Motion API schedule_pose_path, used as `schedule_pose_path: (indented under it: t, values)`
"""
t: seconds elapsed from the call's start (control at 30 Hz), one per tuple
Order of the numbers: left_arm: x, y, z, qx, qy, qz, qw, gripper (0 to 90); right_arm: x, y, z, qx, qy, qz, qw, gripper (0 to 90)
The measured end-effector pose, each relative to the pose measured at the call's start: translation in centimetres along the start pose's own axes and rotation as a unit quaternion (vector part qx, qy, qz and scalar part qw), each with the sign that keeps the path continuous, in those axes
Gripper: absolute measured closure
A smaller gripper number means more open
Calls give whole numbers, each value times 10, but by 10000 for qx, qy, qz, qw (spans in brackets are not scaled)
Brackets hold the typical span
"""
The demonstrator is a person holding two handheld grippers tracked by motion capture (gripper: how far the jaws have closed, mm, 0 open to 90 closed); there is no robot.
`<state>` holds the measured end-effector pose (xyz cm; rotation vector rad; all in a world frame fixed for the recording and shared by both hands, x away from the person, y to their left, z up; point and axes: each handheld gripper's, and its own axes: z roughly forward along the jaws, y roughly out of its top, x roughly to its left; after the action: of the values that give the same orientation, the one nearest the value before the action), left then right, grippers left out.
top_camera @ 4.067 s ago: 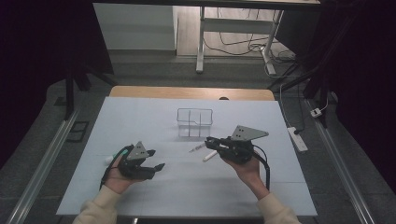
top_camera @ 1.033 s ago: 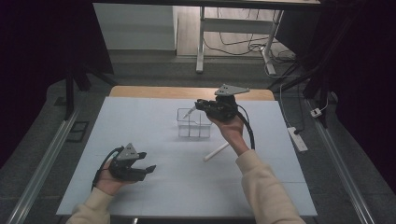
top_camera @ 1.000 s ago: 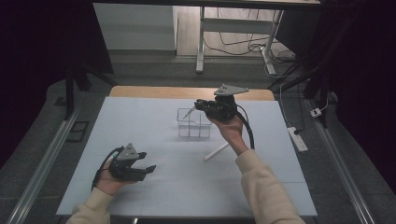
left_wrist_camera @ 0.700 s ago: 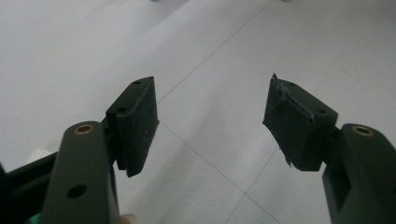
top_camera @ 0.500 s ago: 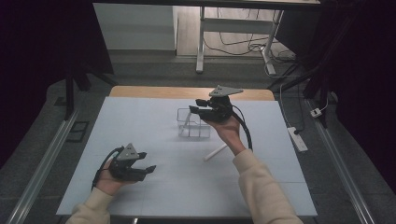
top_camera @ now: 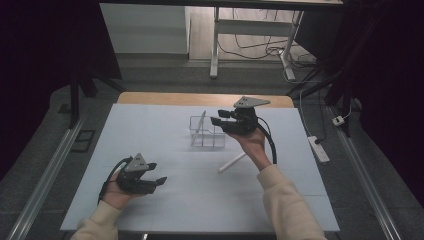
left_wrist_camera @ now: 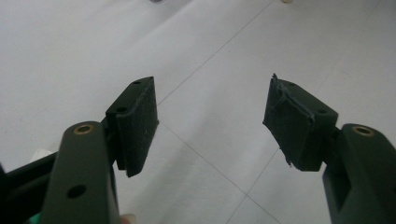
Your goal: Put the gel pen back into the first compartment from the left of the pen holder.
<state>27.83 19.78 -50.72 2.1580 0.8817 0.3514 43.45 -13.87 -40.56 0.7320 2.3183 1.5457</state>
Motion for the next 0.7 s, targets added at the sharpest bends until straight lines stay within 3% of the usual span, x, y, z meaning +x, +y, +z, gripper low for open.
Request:
schedule_pose_path:
  t: [0.47,0.7]
  values:
    - [1,0,-1,-40,15,-30,10000,348,-2,-32,-41,24,-96,62,9999,518]
    - [2,1,-2,-60,27,-46,10000,348,0,-52,-64,196,-195,6,9996,510]
